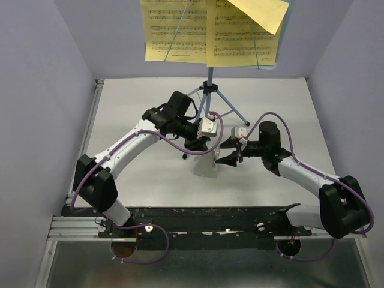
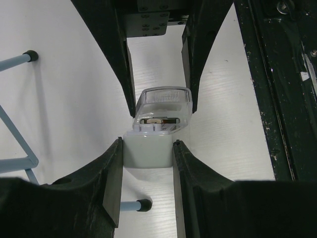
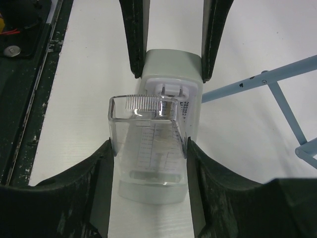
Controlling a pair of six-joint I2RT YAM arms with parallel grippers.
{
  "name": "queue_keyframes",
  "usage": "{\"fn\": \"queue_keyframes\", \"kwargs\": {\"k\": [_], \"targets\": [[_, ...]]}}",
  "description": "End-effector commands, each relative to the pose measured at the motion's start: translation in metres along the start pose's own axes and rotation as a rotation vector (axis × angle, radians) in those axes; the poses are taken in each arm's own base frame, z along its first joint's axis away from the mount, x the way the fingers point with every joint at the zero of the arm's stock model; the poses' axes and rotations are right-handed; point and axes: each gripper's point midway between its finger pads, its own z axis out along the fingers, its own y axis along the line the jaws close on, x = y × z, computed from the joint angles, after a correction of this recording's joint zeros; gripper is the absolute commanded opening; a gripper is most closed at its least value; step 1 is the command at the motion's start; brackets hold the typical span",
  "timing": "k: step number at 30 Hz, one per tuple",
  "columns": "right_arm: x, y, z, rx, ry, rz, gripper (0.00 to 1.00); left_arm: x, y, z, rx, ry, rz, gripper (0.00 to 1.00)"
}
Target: Pack up the instrument practice props
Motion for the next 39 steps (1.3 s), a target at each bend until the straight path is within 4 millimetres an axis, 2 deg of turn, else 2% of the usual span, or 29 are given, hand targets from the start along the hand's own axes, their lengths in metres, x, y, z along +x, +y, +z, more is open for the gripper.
{"fn": "queue_keyframes", "kwargs": {"k": [1, 8, 18, 25, 32, 39], "targets": [[0.001, -0.015, 0.006, 0.019, 0.016, -0.033, 0.00, 0.038, -0.026, 0.001, 0.058, 0.121, -0.160, 0.07], [0.006, -0.018, 0.009, -0.001, 0.030, -0.013, 0.00, 0.037, -0.026, 0.001, 0.057, 0.121, -0.156, 0.07], [0.005, 0.003, 0.007, -0.036, -0.014, 0.068, 0.00, 0.043, -0.024, -0.001, 0.049, 0.135, -0.156, 0.07], [0.011, 0.007, 0.009, -0.020, -0.048, 0.067, 0.00, 0.050, -0.027, -0.003, 0.051, 0.150, -0.162, 0.07], [0.014, 0.003, 0.011, -0.010, -0.050, 0.062, 0.00, 0.055, -0.025, -0.003, 0.048, 0.163, -0.172, 0.07], [0.015, 0.014, 0.013, -0.048, -0.050, 0.032, 0.00, 0.056, -0.024, -0.002, 0.046, 0.164, -0.164, 0.07]]}}
